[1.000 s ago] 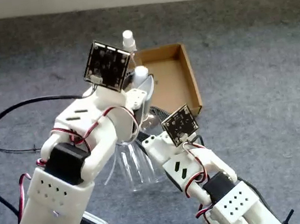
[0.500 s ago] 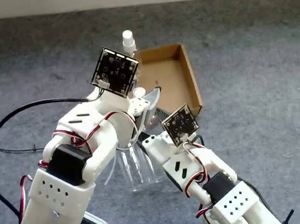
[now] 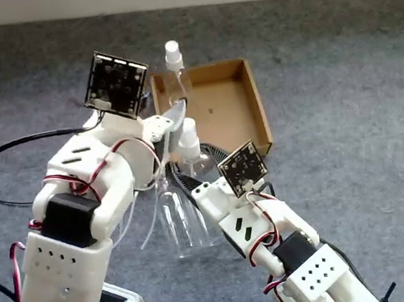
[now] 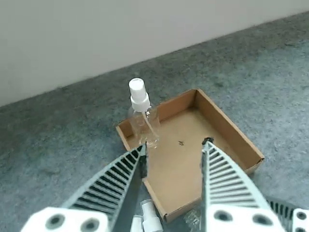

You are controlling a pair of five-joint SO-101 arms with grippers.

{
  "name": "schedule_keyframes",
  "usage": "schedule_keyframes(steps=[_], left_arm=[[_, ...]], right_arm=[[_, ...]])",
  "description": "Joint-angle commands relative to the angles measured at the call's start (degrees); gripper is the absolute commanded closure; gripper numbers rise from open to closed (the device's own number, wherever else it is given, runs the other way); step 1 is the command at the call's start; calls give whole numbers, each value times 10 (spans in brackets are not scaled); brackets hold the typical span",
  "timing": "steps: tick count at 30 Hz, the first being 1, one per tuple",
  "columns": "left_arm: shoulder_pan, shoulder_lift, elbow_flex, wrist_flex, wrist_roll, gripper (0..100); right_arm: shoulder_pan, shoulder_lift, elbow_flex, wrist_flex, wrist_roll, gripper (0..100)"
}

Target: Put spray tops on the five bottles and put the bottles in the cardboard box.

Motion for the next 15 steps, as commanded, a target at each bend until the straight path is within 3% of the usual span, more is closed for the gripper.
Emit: schedule_keyframes(steps=[1,15], left_arm=[[-8,-14,24,2,-37,822],[-7,-15,43,12,-36,822]], right_arm=[[0,-11,-9,-15,-6,995],[0,-11,-9,-15,-4,995]])
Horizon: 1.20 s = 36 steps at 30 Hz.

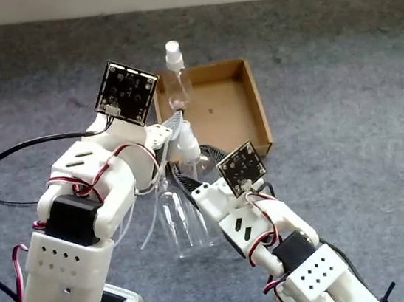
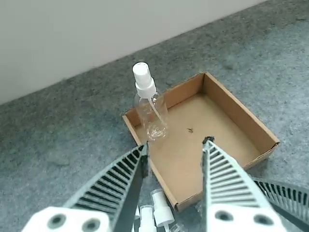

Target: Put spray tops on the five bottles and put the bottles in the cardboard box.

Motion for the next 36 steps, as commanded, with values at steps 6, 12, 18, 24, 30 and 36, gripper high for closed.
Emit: schedule_keyframes(steps=[6,12,18,24,30,36], left_arm=[[7,-8,-1,55,-4,822],[50,-87,0,74,-5,822],[25,-125,-5,71,-38,822],[-60,-125,0,71,-38,822],[-171,-122,10,72,-38,822],[-263,-121,143,-21,-36,822]], right_arm=[[0,-11,-10,-16,-4,995],[0,-11,-10,-16,-4,995],[0,-11,-10,-16,-4,995],[0,-11,-10,-16,-3,995],[25,-11,-15,-15,-3,995],[95,-6,-115,27,-2,995]])
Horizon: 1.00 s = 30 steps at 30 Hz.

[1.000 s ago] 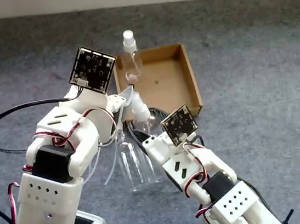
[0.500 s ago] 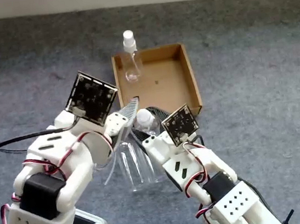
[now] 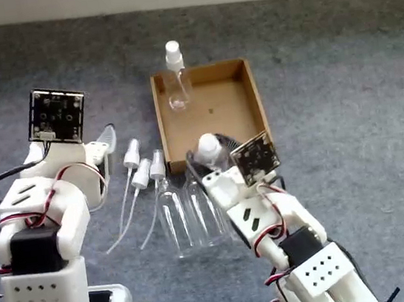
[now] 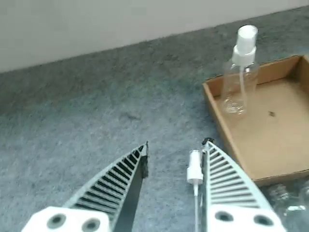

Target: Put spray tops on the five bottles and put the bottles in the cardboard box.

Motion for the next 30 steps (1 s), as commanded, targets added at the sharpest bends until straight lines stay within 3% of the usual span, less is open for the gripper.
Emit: schedule_keyframes(steps=[1,7,13,15,21,30], left_arm=[[-67,-5,105,-103,4,822],[-124,-6,242,-244,55,822],[-125,-5,346,-396,57,822],[-125,-5,348,-400,57,822],[-122,-5,349,-400,57,822],[-107,-5,357,-404,56,822]], right_arm=[[36,-5,-103,9,-2,995],[41,80,-237,9,12,995],[56,318,-370,-55,146,995],[79,393,-404,-94,138,995],[160,587,-495,-190,18,995],[173,777,-533,-315,2,995]])
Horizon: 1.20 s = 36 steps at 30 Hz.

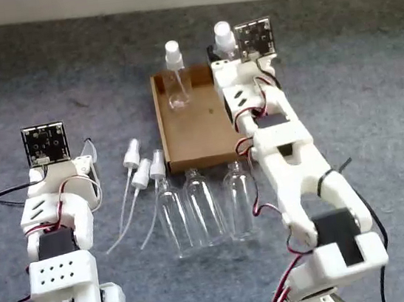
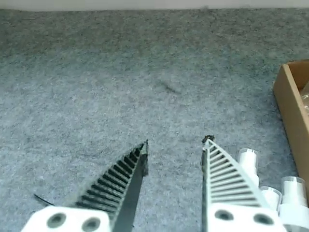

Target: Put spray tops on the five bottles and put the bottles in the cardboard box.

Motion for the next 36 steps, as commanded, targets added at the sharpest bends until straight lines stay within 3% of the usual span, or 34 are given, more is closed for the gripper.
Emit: schedule_keyframes(steps=[1,6,30,36], left_arm=[[11,-6,-3,-16,4,822],[11,-6,-2,-16,4,822],[12,-6,-2,-12,4,822],[12,-6,-2,-12,4,822]], right_arm=[[8,30,-42,-55,-5,995],[8,76,-42,-102,-6,995],[8,166,-107,-96,-6,988],[7,166,-106,-96,-6,892]])
